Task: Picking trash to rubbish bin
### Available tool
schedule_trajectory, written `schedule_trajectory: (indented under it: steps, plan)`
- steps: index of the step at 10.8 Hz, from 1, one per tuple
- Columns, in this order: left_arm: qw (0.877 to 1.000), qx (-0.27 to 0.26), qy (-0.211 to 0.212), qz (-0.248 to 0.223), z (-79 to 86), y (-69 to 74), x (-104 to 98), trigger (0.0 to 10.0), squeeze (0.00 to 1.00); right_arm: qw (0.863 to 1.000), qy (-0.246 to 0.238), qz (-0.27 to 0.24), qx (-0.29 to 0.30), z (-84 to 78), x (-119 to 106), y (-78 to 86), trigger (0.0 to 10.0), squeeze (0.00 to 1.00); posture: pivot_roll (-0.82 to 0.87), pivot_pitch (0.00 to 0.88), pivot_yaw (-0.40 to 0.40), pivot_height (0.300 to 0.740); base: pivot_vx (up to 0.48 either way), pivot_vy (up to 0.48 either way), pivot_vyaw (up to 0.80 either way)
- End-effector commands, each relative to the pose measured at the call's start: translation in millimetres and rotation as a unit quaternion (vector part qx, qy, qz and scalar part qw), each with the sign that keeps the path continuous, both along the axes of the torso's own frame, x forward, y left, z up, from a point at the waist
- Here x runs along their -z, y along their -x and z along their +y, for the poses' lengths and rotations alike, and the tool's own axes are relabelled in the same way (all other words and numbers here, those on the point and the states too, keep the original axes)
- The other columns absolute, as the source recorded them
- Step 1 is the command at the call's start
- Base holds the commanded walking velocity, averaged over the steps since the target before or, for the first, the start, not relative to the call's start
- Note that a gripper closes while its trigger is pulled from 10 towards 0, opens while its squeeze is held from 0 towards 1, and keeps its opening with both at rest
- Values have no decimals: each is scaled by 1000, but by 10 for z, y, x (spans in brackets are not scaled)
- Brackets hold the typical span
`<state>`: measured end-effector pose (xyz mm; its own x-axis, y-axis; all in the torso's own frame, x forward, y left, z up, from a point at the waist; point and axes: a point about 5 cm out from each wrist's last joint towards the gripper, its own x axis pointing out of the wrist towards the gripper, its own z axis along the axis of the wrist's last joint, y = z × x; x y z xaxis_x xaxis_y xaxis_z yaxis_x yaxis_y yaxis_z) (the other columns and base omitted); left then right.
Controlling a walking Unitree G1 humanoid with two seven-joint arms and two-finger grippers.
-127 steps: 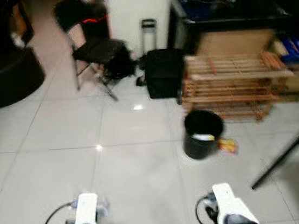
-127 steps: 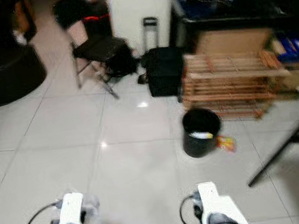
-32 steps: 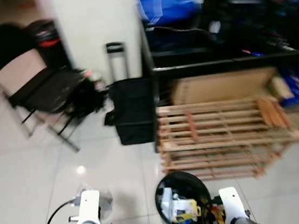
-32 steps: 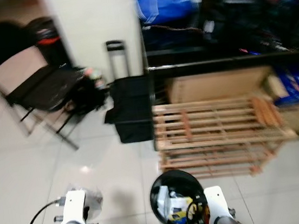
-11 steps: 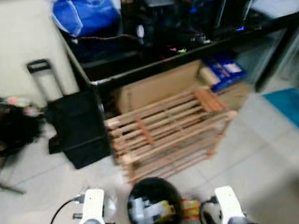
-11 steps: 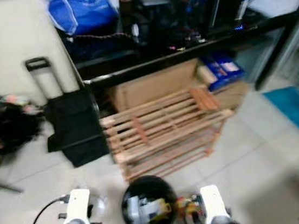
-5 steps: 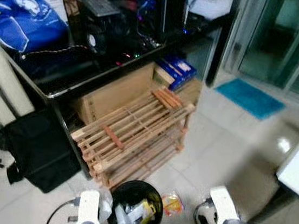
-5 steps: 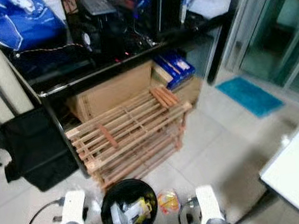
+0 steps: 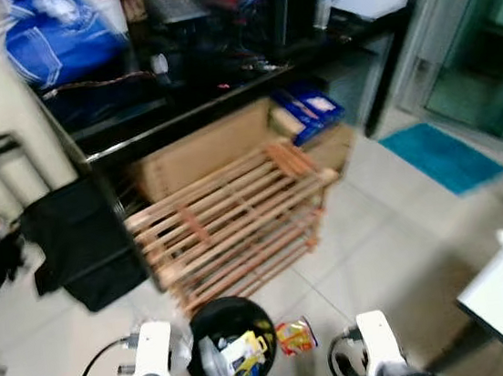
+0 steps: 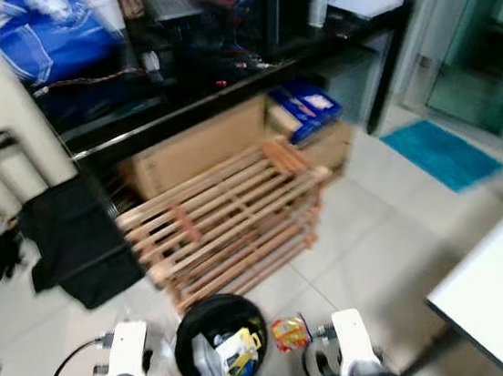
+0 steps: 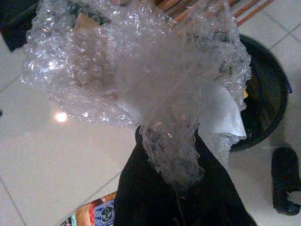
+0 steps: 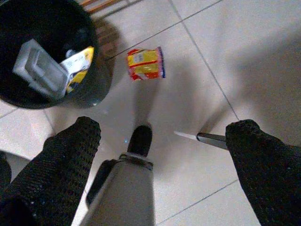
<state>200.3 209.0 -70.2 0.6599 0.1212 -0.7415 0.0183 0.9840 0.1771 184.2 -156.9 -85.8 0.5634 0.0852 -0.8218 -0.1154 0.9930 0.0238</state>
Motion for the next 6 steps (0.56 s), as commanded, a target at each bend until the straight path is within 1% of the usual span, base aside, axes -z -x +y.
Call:
schedule_trajectory:
  steps: [1,6]
  plan:
    - [1000,1,4,-6,-17,-30,-15,10000,0,1000,-3,-4,5,-3,-16,-29,10000,0,66,24,-29,740,0,0,-800]
    - [1000,5,2,-5,-12,-35,-18,10000,0,1000,-4,-3,-3,23,-20,-39,10000,0,66,16,-25,740,0,0,-800]
